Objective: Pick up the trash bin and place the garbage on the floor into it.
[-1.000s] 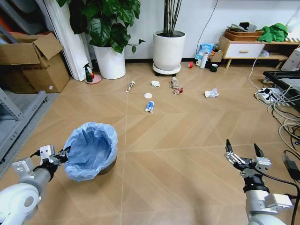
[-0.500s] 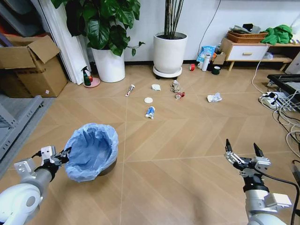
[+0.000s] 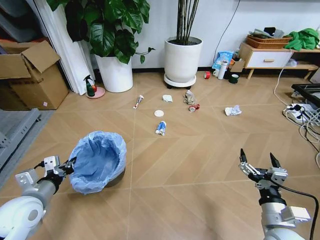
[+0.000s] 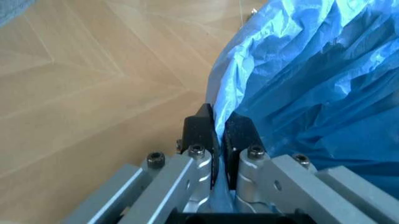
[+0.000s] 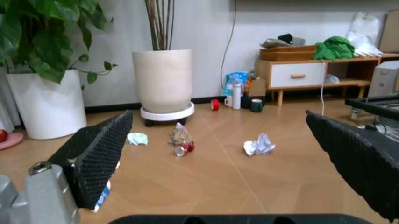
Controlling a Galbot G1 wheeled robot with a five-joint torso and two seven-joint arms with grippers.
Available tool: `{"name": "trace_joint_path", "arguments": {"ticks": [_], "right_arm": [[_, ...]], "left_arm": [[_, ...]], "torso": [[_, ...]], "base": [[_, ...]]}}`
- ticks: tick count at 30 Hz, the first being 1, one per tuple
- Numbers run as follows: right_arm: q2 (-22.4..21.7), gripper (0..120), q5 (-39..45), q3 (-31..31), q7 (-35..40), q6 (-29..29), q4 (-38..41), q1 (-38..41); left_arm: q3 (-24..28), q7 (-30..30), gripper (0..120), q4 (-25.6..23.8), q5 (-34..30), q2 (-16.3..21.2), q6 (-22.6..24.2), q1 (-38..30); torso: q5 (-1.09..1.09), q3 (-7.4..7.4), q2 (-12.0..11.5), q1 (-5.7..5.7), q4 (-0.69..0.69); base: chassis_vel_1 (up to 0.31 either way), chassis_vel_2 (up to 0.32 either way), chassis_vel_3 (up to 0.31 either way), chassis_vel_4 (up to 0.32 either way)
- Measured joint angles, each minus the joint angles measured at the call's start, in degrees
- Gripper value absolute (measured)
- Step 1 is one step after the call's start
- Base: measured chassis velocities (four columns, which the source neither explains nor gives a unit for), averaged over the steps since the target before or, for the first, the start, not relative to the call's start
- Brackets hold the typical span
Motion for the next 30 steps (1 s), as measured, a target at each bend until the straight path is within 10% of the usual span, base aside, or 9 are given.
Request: {"name": "trace_joint_path", "arguments": {"ticks": [30], "right_arm": [[-0.74, 100, 0.18, -0.52, -0.21, -0.05, -0.58, 0.50]], "left_arm": [[1.05, 0.32, 0, -0.06, 1.31, -1.05, -0.09, 0.55]], "torso": [[-0.02, 0.00, 0.00, 0.00, 0.00]], "base": [[-0.183, 0.179, 0.181, -0.178]]}}
